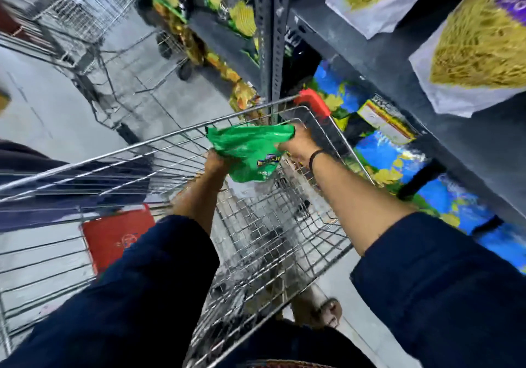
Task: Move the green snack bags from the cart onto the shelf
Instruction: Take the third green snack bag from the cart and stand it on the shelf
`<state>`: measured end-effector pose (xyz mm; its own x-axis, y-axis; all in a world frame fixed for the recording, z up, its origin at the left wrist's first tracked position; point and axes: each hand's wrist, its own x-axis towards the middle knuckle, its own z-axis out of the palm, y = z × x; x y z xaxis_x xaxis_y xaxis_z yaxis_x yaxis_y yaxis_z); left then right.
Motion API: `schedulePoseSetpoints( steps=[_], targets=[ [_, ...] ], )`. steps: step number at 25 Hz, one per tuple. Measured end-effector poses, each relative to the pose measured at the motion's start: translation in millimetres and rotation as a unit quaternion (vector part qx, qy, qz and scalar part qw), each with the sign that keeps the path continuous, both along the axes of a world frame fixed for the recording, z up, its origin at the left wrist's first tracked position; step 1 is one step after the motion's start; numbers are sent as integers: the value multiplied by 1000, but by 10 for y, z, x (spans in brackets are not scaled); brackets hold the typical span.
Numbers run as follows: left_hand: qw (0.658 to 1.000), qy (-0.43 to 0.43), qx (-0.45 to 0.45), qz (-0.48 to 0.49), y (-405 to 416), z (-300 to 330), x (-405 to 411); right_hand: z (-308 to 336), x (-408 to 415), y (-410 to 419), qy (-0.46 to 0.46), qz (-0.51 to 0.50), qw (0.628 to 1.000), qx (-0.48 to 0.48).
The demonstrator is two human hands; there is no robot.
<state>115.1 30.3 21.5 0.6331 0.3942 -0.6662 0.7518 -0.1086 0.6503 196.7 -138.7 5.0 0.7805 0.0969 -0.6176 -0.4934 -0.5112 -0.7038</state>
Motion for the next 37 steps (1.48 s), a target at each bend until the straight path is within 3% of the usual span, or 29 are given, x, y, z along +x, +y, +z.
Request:
schedulePoseSetpoints(
  steps=[5, 9, 12, 17, 21, 24, 26, 29, 32, 37],
  targets=[
    [991, -19, 134, 23, -232, -22, -396, -2, -518, -295, -54, 15, 998, -11],
    [975, -122, 184, -32, -549, 470, -648, 483, -836, -733, -128, -22, 990, 45],
    [945, -212, 245, -43, -797, 975, -904, 1075, -1110, -1045, -190, -62, 970, 140],
    [908, -399, 121, -43, -1331, 1897, -1262, 2233, -1772, -1707, -272, -136, 916, 262],
    [863, -480, 70, -140, -2039, 2472, -1469, 2860, -2361, -2429, -325, -208, 874, 294],
    [846, -484, 24, -222, -2531, 2691, -1537, 3103, -2664, -2915, -350, -267, 851, 286],
    [826, -473, -11, -306, -3100, 2771, -1522, 3223, -2945, -3443, -399, -346, 806, 268],
    [810, -471, -25, -347, -3653, 2783, -1579, 3247, -3157, -3859, -398, -407, 783, 250],
    [760, -489, -27, -427, -4576, 2784, -1658, 3347, -3468, -4637, -414, -504, 726, 217],
    [717, -493, -52, -490, -5966, 2923, -2016, 3499, -3867, -5825, -456, -577, 650, 190]
  ],
)
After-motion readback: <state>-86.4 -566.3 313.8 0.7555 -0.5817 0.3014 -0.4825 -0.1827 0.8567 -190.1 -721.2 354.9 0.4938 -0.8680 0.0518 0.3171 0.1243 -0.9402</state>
